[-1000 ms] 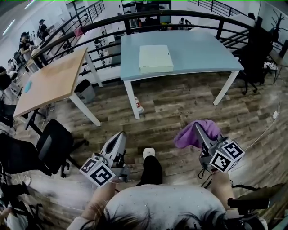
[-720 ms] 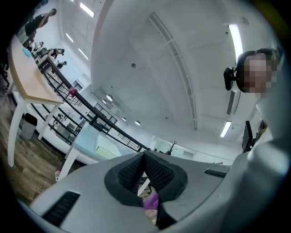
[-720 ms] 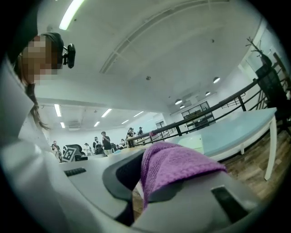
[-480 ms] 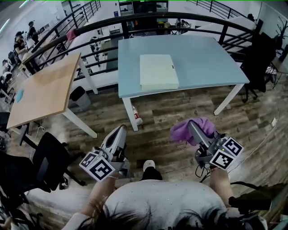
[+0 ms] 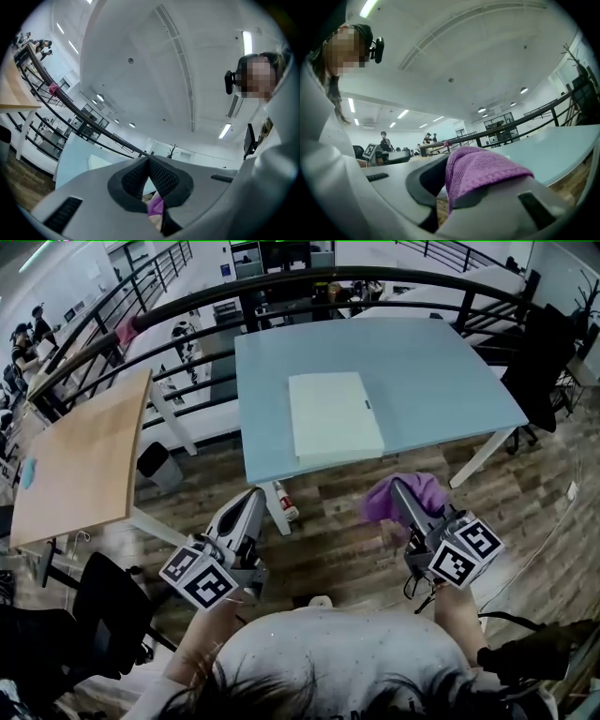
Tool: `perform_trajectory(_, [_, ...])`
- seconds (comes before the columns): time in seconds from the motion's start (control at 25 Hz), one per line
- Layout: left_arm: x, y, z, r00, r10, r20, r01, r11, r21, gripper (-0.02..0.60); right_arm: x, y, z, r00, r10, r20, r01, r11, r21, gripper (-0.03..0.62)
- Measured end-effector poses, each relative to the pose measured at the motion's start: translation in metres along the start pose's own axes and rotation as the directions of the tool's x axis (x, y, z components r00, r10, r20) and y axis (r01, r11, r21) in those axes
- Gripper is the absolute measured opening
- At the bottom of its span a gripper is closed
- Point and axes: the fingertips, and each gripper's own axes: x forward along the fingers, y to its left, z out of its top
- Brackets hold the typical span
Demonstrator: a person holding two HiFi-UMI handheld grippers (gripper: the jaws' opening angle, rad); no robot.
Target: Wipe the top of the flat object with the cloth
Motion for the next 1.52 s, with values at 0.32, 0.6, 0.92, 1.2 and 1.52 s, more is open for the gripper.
perform_trajectory(0.32, [0.036, 0.054, 0.008, 1.000, 0.010, -0.007, -0.010, 1.000, 0.000, 0.000, 0.044, -0.019, 0.006, 0.997, -0.009, 0.071, 0.004, 0.998, 0.068, 0.006])
perform_trajectory(0.6, [0.053, 0.077, -0.010, 0.996, 0.028, -0.086, -0.029, 1.000, -0.011, 0.000, 0.060, -0.039, -0.015, 0.996, -0.078, -0.032, 0.080, 0.995, 0.067, 0.008])
perform_trajectory(0.92, [0.079, 0.098, -0.004, 0.999, 0.016, -0.044, -0.019, 0.998, -0.060, 0.000, 0.101, -0.071, -0.017, 0.995, -0.073, -0.074, 0.077, 0.995, 0.059, 0.006])
perform_trajectory(1.2, [0.112, 0.115, -0.026, 0.998, 0.033, -0.046, -0.035, 0.999, -0.039, 0.000, 0.138, -0.106, -0.018, 0.997, -0.013, -0.070, 0.012, 1.000, -0.014, 0.006])
perform_trajectory(1.52, [0.202, 0.139, -0.019, 0.995, 0.061, -0.080, -0.059, 0.998, 0.032, 0.002, 0.199, -0.151, 0.036, 0.993, 0.096, -0.067, -0.109, 0.964, -0.243, 0.007])
